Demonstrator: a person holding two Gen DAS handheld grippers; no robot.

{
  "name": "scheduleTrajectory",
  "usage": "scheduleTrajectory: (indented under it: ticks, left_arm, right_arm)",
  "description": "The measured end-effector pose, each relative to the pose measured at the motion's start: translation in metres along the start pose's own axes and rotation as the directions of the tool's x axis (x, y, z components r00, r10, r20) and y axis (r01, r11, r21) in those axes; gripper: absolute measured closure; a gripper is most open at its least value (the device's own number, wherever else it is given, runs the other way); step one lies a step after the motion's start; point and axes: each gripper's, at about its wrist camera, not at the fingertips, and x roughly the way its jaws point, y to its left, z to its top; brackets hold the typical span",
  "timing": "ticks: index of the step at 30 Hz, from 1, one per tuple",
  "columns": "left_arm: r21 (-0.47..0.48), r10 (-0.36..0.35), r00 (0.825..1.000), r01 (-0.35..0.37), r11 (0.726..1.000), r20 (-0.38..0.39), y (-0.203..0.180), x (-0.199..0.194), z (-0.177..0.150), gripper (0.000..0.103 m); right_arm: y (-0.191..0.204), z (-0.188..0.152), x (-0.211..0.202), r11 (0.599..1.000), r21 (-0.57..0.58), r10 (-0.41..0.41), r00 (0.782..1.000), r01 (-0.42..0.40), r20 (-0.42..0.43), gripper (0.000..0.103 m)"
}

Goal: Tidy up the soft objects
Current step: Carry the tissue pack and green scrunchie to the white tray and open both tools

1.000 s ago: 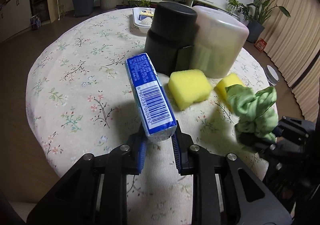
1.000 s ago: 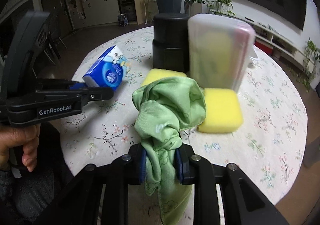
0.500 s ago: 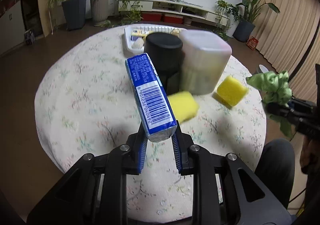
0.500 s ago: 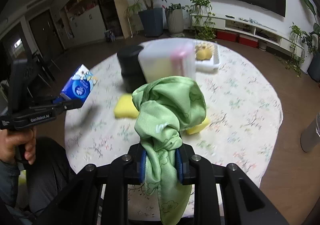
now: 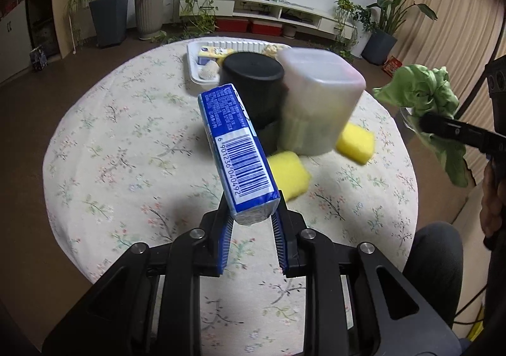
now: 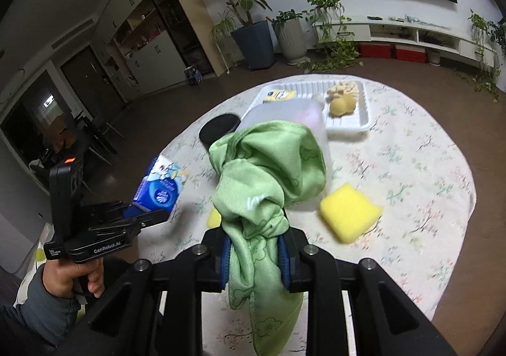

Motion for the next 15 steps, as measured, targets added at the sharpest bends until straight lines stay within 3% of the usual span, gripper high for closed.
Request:
scheduleTrajectory:
  ticks: [7, 15]
  left_arm:
    - [0.026, 0.029, 0.999, -0.030, 0.999, 0.030, 0.019, -0.010, 0.028, 0.082]
    - [0.096, 0.069, 0.997, -0.072, 0.993, 0.037, 0.036, -0.002, 0.079, 0.082]
  right_arm:
    - [-0.022, 0.028, -0.015, 0.997, -0.015, -0.069, 0.997, 0.069, 0.021, 0.077]
    - [-0.055, 0.071, 0.002, 0.990, -0.035, -0.140, 0.990, 0.139, -0.008, 0.077]
